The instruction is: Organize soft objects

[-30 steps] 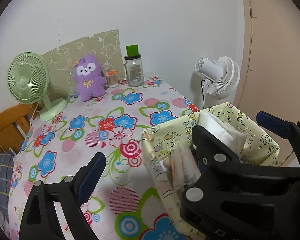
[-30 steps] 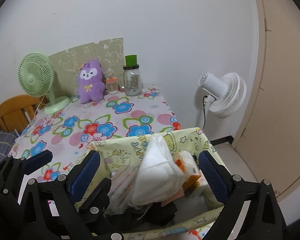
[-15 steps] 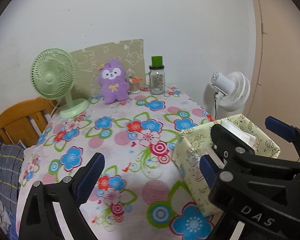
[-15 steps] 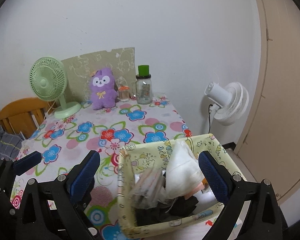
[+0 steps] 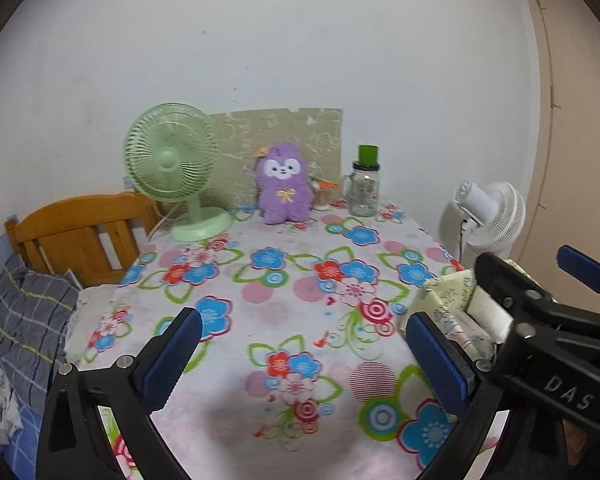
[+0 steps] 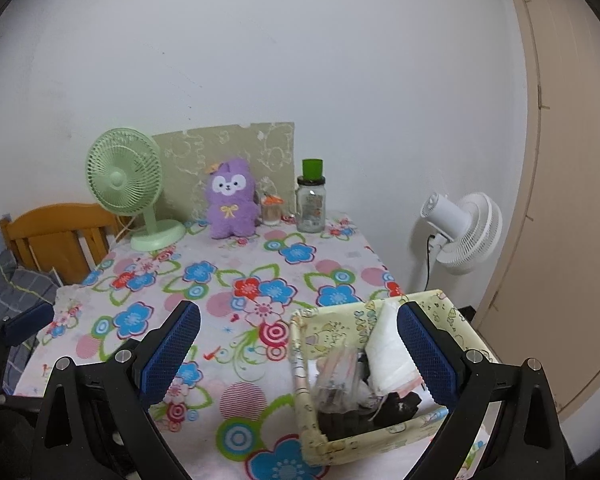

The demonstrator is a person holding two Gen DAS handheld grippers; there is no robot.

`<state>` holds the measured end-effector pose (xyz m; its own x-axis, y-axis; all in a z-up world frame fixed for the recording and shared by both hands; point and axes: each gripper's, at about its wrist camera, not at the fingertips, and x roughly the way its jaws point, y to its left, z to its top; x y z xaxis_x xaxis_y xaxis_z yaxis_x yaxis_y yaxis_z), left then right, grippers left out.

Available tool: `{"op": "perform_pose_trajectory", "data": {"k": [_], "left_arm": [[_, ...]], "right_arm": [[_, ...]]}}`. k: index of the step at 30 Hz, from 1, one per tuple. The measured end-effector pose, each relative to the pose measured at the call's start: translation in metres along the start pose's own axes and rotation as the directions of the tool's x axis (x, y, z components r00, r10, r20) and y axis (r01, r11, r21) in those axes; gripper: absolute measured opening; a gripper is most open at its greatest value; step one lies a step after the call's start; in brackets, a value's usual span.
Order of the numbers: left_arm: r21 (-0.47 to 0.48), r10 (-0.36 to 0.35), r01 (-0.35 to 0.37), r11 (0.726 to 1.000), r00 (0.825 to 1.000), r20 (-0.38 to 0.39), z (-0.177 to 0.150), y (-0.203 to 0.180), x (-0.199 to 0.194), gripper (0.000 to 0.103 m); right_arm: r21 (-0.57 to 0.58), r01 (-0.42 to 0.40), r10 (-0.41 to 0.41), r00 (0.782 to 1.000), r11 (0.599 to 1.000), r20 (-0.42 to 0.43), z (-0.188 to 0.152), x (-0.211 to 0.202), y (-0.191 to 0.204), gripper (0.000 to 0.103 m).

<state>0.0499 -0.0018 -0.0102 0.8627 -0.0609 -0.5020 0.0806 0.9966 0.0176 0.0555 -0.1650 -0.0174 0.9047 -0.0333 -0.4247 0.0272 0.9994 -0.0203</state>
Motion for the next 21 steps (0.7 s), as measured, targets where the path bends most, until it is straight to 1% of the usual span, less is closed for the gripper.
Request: {"op": "perform_pose_trajectory", "data": {"k": [4, 9, 16, 21], "left_arm": [[-0.011, 0.038, -0.037, 0.999, 0.999, 0.029, -0.002, 0.015, -0.01, 0.103], [-0.039, 0.052, -0.05, 0.998, 0.997, 0.054, -0.003, 0.032, -0.024, 0.103], [-0.054, 0.054, -0.05, 0.997, 0.995, 0.088, -0.003, 0.039, -0.039, 0.103], [-0.057, 0.062, -0.057, 0.997, 0.994, 0.085, -0.003, 0.04, -0.041, 0.103]], "right_arm": [[0.0, -0.005, 0.005, 1.0, 1.0, 0.02, 0.002, -0.01, 0.007, 0.1], [0.01, 0.0, 0.0, 0.999, 1.0, 0.045, 0.003, -0.02, 0.009, 0.1], [0.015, -0.003, 0.002, 0.998, 1.0, 0.057, 0.004, -0.027, 0.01, 0.1], [0.015, 0.0, -0.001, 0.998, 1.0, 0.064, 0.003, -0.031, 0.01, 0.101]]}}
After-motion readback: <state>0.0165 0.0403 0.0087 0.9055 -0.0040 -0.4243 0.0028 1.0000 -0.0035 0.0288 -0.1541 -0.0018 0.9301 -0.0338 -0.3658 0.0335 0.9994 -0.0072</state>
